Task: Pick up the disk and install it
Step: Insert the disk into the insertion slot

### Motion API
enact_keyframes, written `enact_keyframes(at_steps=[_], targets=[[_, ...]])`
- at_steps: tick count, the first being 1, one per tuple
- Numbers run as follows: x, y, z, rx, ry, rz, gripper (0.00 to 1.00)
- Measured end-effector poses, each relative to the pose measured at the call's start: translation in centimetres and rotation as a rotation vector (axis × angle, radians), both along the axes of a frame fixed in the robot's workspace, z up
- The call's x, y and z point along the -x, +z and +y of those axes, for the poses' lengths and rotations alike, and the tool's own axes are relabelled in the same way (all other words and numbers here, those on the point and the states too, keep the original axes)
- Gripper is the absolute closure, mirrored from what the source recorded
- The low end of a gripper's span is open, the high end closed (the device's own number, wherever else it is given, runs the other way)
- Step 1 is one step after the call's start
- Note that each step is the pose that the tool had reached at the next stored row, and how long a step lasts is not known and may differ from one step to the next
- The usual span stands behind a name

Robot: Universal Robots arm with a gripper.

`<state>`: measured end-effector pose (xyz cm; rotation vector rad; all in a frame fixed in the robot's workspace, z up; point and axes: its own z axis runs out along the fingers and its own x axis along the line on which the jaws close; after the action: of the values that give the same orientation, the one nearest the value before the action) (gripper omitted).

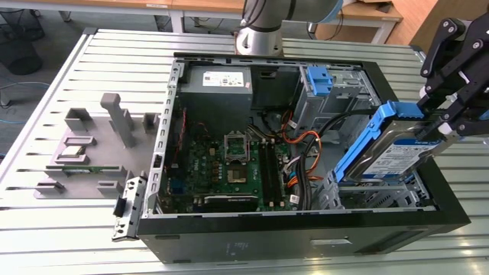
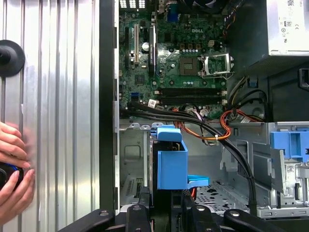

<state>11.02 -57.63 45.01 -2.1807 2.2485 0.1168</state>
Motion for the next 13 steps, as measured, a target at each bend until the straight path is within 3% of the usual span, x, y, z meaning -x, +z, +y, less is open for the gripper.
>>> enact_keyframes(at_steps=[13], targets=[[0.00,-0.74,0.00,0.0001,0.000,0.0000,0.65]])
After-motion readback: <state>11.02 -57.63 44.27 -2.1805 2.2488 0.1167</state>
